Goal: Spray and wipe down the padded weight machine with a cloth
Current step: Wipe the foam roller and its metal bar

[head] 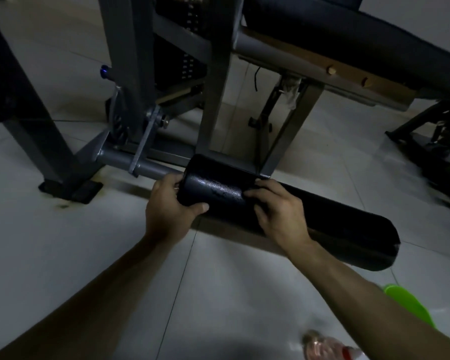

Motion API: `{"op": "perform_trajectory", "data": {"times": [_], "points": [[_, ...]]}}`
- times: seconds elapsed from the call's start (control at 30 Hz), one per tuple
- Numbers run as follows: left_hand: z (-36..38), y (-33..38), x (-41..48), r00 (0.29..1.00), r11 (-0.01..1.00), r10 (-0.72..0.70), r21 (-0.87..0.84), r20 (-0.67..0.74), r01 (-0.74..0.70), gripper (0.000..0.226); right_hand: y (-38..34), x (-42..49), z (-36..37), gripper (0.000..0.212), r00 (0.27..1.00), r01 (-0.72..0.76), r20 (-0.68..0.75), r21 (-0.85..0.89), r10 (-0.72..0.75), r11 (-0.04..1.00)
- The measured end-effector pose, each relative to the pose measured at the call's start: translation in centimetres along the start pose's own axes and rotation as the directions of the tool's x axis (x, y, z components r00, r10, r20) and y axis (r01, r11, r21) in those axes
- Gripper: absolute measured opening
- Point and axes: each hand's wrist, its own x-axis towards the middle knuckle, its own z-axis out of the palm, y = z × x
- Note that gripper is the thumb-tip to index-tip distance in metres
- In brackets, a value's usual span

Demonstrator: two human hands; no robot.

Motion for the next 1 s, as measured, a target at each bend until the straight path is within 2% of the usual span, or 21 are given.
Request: {"op": "perform_trajectory", "data": {"times": [0.1, 0.27, 0.43, 0.5, 0.57, 0.63, 0.73, 0.87, 0.93, 1.0], "points": [[0.3, 0.3, -0.2, 1.0, 0.999, -0.016, -0.028, -0.006, 0.016, 0.077, -3.2, 2.7, 2.6, 0.03, 1.0, 0.009, -0.013, 0.023, -0.009, 1.0], [0.2, 0.1, 0.0, 1.0, 0.998, 0.004, -0.069, -0.011, -0.004, 0.061, -8.3, 8.2, 6.9, 0.033, 0.98, 0.138, 0.13, 0.083, -0.148, 0.987], [0.4, 0.1, 0.0, 0.998, 0.993, -0.054, -0.103, -0.012, 0.053, 0.079, -4.1, 5.8, 3.2, 0.034, 0.927, 0.248, 0.27, 0.075, -0.259, 0.966], [0.5, 0.3, -0.1, 0.998, 0.99, -0.054, -0.128, -0.026, 0.05, 0.079, -1.6, 3.9, 1.6, 0.033, 0.941, 0.226, 0.243, 0.063, -0.234, 0.972], [0.6, 0.5, -0.1, 0.998, 0.99, -0.049, -0.133, -0.027, 0.045, 0.077, -0.7, 3.0, 1.2, 0.036, 0.972, 0.174, 0.149, 0.056, -0.18, 0.983], [0.6, 0.8, 0.0, 0.998, 0.988, -0.068, -0.142, -0.016, 0.065, 0.075, -2.2, 3.7, 2.4, 0.036, 0.984, 0.144, 0.097, 0.037, -0.146, 0.989], [0.8, 0.8, 0.3, 0.999, 0.988, -0.035, -0.15, 0.003, 0.035, 0.065, -6.5, 7.0, 5.3, 0.032, 0.98, 0.152, 0.118, 0.086, -0.161, 0.985], [0.5, 0.5, 0.2, 1.0, 0.999, -0.013, -0.043, 0.018, 0.013, 0.055, -7.8, 8.5, 6.2, 0.037, 0.96, 0.207, 0.172, 0.084, -0.219, 0.975], [0.5, 1.2, -0.2, 0.999, 0.997, 0.042, 0.059, -0.028, -0.04, 0.067, -5.7, 6.6, 4.5, 0.037, 0.962, 0.2, 0.177, 0.057, -0.207, 0.978], [0.8, 2.6, -0.6, 0.986, 0.966, 0.153, 0.222, -0.074, -0.133, 0.085, -2.3, 3.8, 2.4, 0.036, 0.982, 0.139, 0.122, 0.029, -0.141, 0.99]]}}
